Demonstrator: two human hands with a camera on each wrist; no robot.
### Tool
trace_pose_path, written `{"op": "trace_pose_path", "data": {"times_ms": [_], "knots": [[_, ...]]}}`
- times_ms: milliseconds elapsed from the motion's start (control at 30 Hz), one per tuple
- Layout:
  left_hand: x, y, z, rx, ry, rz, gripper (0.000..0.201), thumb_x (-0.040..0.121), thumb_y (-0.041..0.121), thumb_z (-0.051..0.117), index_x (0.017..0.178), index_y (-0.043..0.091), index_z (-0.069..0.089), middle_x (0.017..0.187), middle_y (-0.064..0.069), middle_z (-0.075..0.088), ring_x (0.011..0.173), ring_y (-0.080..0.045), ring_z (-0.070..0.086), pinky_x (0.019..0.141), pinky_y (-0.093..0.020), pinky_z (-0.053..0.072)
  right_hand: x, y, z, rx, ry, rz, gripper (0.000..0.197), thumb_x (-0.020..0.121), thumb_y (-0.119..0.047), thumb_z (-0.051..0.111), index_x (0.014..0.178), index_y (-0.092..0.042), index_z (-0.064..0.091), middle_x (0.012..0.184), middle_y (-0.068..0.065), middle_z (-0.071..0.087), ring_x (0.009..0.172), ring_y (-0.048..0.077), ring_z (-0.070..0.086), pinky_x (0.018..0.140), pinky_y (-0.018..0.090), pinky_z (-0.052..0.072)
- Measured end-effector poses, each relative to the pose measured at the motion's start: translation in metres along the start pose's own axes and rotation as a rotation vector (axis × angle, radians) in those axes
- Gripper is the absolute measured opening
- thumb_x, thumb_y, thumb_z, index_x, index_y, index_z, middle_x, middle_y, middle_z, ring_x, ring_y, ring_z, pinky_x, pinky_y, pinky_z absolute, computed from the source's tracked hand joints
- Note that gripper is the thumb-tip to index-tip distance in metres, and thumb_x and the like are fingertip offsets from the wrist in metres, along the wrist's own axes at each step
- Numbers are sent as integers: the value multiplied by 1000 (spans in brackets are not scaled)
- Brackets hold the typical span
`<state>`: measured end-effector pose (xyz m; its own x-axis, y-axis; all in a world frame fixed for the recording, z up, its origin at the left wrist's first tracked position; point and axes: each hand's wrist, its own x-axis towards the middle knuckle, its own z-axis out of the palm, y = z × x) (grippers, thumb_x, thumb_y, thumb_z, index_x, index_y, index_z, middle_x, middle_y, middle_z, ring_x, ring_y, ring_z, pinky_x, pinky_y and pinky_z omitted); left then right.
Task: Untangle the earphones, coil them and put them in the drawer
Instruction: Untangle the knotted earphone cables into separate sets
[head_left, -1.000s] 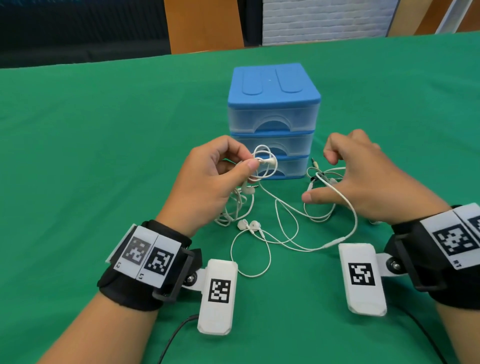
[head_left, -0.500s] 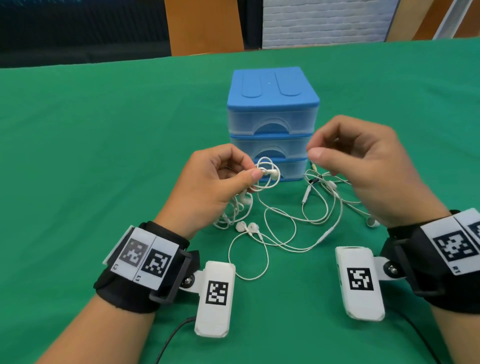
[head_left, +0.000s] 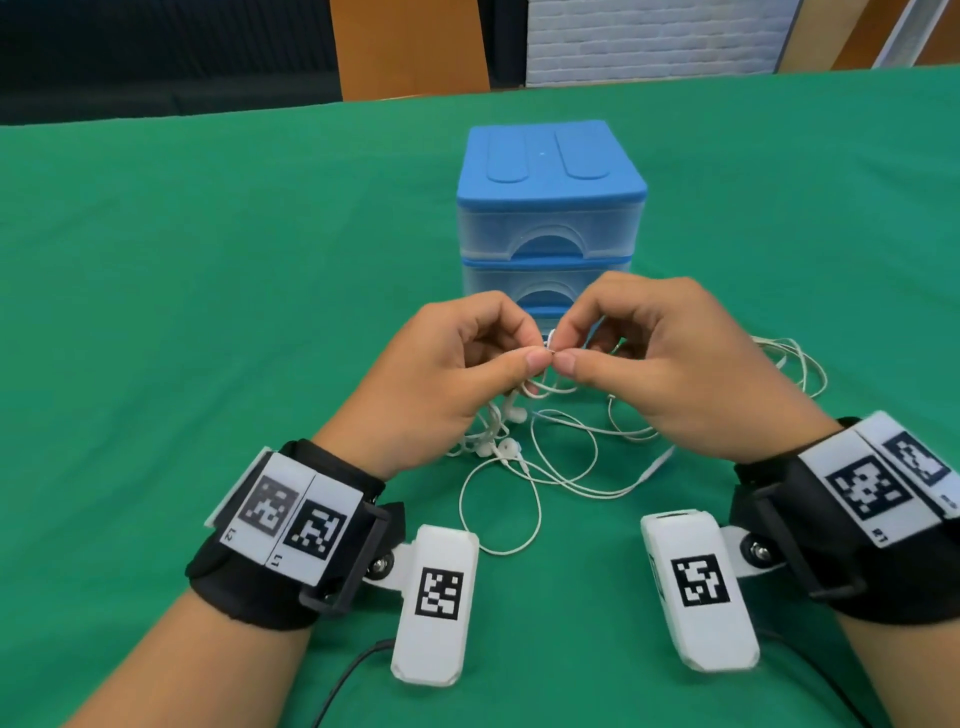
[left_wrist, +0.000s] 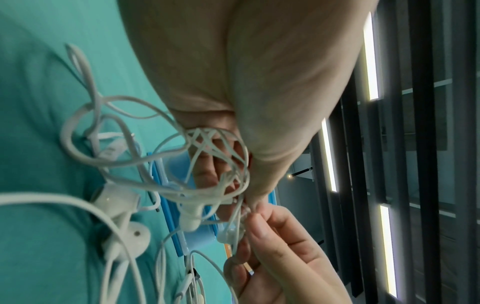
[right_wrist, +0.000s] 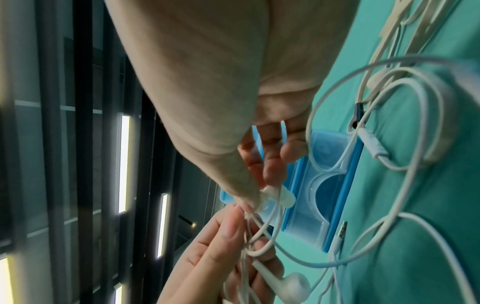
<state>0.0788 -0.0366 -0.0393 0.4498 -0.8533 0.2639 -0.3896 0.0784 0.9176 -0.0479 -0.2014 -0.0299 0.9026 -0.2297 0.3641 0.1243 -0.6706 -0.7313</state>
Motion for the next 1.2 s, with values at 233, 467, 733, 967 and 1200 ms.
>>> {"op": "trace_pose_path", "data": {"times_ms": [233,467,733,967,1200], "knots": [[1,0,2,79,44,-21,10,97,15,66,95,8,60,69,4,62,58,-22,49,51,-34,36,3,3,4,65,4,51,11,83,-26,71,78,-19,65,74,-3,63,64,31,52,58,31,41],[1,3,1,-2,117,-17,8,98,16,64,96,9,60,79,-10,65,64,-24,55,56,-40,50,0,4,2,45,-61,56,10,90,-23,74,82,-22,68,84,-8,63,68,17,54,68,22,42],[2,5,1,-135,171,-1,7,100,10,59,95,8,55,89,-21,59,72,-24,51,57,-30,47,0,2,4,61,-75,52,9,86,-27,77,79,-24,73,81,-6,59,69,19,52,69,23,41],[2,3,3,-197,177,-16,7,100,8,58,94,10,56,92,-15,68,79,-19,61,70,-26,50,0,5,6,118,6,116,20,78,-37,72,78,-18,78,78,9,64,69,40,53,66,51,46],[2,4,3,-200,189,-5,6,96,4,63,95,4,57,96,-19,67,76,-17,63,71,-26,52,1,8,5,202,148,166,16,95,-26,67,86,-21,80,80,22,64,65,22,50,63,32,39]]}}
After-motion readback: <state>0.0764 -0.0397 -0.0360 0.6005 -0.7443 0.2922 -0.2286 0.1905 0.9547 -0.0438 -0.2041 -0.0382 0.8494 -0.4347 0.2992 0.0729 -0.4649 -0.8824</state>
